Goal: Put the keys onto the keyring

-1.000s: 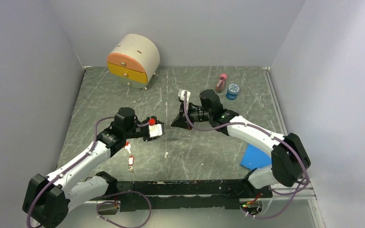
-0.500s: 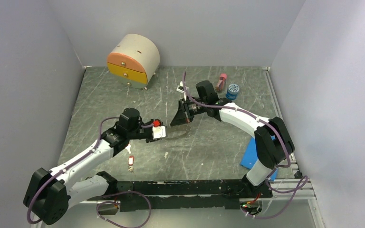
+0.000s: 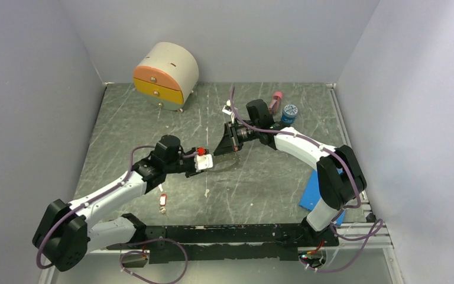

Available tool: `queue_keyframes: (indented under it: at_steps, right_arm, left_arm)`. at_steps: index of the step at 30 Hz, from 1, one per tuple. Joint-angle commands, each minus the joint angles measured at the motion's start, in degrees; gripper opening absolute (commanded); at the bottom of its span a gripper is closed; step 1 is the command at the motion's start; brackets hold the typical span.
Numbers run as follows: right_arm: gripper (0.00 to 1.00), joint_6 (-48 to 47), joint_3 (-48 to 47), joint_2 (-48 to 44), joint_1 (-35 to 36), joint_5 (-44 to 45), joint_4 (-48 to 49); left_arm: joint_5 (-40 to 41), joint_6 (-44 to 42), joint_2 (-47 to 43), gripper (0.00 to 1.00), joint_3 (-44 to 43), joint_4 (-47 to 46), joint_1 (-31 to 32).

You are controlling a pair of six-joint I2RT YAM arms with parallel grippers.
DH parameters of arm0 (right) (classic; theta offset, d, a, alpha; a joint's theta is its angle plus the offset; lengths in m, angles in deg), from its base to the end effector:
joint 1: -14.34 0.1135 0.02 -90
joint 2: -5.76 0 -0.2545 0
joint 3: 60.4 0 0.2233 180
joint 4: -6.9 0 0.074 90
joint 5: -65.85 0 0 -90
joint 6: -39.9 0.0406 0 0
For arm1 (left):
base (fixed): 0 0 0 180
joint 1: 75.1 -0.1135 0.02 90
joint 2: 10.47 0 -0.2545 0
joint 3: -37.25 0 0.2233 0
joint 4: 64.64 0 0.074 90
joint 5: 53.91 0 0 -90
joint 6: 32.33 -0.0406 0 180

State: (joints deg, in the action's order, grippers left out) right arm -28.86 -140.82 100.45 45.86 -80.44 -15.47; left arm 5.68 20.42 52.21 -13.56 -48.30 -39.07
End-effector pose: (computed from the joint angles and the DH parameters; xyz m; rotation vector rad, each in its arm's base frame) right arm 0.2676 0.2038 0.2545 -0.8011 2.1788 1.5749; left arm 0.1640 -0.1447 0.2421 1.4578 1.4138 -0.5320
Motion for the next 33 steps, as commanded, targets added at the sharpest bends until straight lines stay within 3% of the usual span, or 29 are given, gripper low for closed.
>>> queue_keyframes:
  at_steps: [1, 17, 21, 33]
  right_arm:
    - [0.0, -0.56, -2.36, -2.51, -0.51, -1.52, 3.99]
    - [0.0, -2.29, -2.16, -4.45, -0.7, -0.97, 4.61]
    - [0.0, -2.8, -2.11, -4.52, -0.71, -2.84, 4.78]
    - [0.0, -5.32, -2.46, -5.22, -0.77, -3.34, 2.07]
  left_arm:
    - [3.83, 1.28, 1.67, 0.4, -2.3, 3.75, 0.92]
    - [16.11, -3.06, -8.86, 0.4, -1.3, 9.38, 1.79]
    - [14.72, -3.98, -7.11, 0.52, -1.26, 8.09, 1.77]
    - [9.0, -5.18, 1.88, 0.5, -5.47, 5.25, 1.77]
